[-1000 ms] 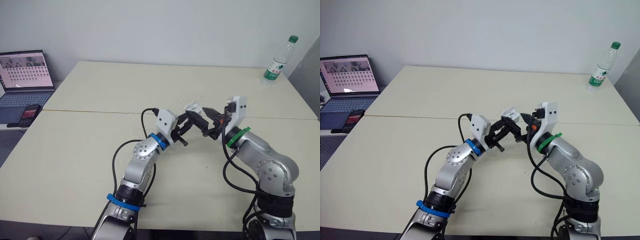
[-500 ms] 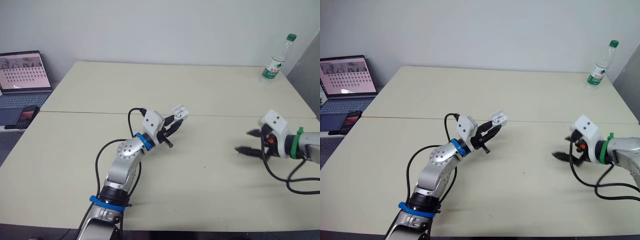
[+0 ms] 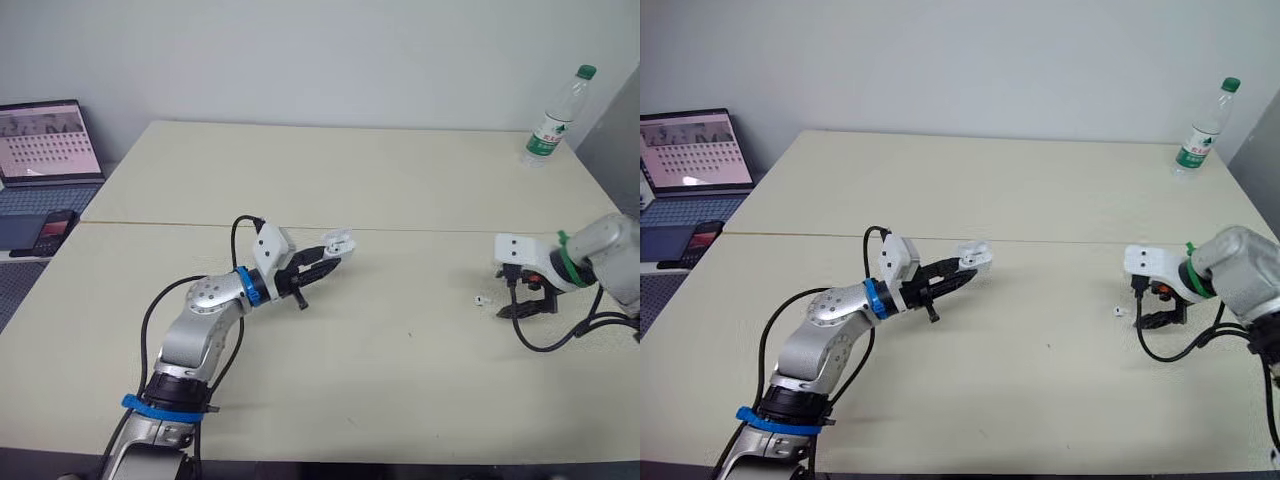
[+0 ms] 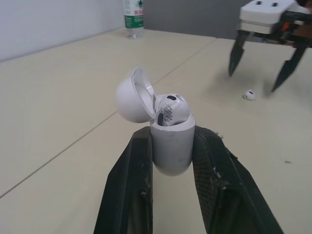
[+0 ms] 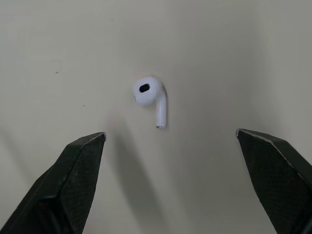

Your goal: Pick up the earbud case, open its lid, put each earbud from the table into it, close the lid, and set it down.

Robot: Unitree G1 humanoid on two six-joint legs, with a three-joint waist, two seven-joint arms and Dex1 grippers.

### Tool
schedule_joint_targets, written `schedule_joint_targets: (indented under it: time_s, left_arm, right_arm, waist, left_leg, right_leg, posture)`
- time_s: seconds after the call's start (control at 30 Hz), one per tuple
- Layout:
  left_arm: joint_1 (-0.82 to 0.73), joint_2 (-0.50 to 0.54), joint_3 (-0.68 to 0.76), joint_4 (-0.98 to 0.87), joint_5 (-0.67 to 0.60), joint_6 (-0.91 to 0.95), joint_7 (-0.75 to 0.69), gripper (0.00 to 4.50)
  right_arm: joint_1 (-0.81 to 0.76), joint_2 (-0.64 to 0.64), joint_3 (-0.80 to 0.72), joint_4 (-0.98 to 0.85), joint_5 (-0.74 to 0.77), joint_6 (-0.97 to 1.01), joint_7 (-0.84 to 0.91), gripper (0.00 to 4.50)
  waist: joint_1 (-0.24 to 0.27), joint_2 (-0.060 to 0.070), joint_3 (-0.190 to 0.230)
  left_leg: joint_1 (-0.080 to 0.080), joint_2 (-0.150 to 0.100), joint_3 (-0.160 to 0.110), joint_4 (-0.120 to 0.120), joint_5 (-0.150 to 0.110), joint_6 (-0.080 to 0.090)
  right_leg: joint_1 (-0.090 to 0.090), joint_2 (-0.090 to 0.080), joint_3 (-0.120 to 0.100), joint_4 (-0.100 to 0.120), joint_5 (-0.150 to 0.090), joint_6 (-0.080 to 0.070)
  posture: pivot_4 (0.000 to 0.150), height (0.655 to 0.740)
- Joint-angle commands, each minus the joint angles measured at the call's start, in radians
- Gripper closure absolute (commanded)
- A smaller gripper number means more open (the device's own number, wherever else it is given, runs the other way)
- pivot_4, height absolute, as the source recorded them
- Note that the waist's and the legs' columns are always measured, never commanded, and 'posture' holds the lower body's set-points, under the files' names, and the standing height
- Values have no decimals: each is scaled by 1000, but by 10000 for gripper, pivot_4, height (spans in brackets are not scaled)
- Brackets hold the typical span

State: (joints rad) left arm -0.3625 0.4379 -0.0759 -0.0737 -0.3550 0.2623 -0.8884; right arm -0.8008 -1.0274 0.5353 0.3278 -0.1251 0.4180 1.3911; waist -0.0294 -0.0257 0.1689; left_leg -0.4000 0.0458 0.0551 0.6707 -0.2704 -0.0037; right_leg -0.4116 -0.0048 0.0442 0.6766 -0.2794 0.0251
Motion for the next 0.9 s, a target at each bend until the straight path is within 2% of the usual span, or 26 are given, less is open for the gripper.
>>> schedule_joint_targets:
  time_s: [0.03,0.3,0.8,0.9]
  left_arm:
    - [3,8,4,-79,-35,21,-16,37405]
    - [4,0,2,-86,3,0,10,37405]
    - [6,-13,-12,-39,41,-47,28,37405]
    - [11,-15,-19,-30,53,-58,29,37405]
  right_arm:
    - [-59,29,18,36,-71,-19,48,214]
    - [-97,107,38,60,-193,19,44,214]
    - [-79,135,17,11,-230,84,71,214]
    - [-80,138,15,14,-232,92,69,6211]
  waist:
    - [2,0,0]
    - [2,0,1]
    - [1,0,1]
    - [1,0,1]
  left_leg:
    - [0,0,0,0,0,0]
    - [0,-1,0,1,0,0]
    - [0,-1,-1,6,0,0]
    - [0,-1,-1,6,0,0]
  right_leg:
    - [0,-1,0,0,0,0]
    - [0,-5,-1,2,0,0]
    - [1,-5,-1,4,0,0]
    - [1,-4,-1,4,0,0]
  posture:
    - [1500,7362]
    - [1500,7362]
    - [1500,7362]
    - [1500,7362]
